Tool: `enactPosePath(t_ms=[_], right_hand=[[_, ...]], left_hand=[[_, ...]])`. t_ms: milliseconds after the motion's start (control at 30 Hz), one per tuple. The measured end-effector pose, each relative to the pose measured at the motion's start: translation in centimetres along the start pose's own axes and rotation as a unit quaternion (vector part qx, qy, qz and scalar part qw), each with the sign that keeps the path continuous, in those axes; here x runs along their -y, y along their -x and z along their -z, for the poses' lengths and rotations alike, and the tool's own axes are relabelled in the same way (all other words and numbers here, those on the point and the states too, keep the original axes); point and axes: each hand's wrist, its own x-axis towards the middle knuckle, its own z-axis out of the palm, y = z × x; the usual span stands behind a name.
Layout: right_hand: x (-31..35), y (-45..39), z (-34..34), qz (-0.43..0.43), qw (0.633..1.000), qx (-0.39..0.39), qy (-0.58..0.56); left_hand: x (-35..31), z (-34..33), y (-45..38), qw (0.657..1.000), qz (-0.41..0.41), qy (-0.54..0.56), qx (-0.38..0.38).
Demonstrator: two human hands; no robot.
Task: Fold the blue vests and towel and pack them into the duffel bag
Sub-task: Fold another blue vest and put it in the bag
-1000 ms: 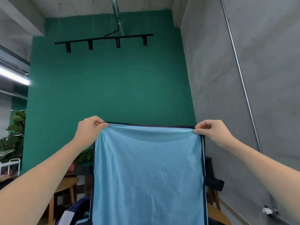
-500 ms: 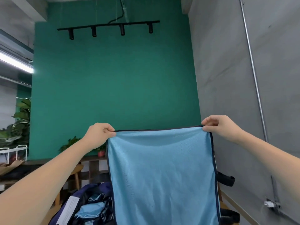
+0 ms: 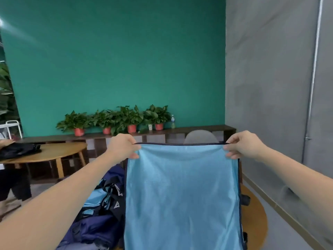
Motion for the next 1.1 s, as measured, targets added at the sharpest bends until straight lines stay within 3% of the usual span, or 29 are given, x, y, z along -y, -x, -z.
enactPosePath(t_ms=[267, 433, 667, 900, 1000, 1100], right_hand=[[-6.5, -10.0, -6.2, -0.083, 0.996, 0.043, -0.012], [-7.3, -16.1, -7.4, -0.082, 0.994, 0.027, 0.063], [-1.2, -21.7, -4.0, 0.064, 0.985, -0.127, 0.103], [7.3, -19.3, 2.5, 0.238, 0.924, -0.299, 0.03], [9.0, -15.7, 4.2, 0.285, 0.903, -0.32, 0.001], [8.6, -11.6, 4.3, 0.291, 0.907, -0.305, 0.008]], left_hand=[[6.2, -8.6, -8.8, 0.994, 0.048, -0.017, 0.096], [7.6, -10.8, -15.3, 0.995, -0.016, -0.07, 0.074], [0.8, -7.2, -21.8, 0.988, -0.123, -0.085, -0.031], [-8.7, 1.2, -20.9, 0.949, -0.247, -0.043, -0.194], [-10.2, 3.5, -18.0, 0.933, -0.274, -0.033, -0.233], [-9.6, 4.1, -13.6, 0.93, -0.274, -0.057, -0.24]])
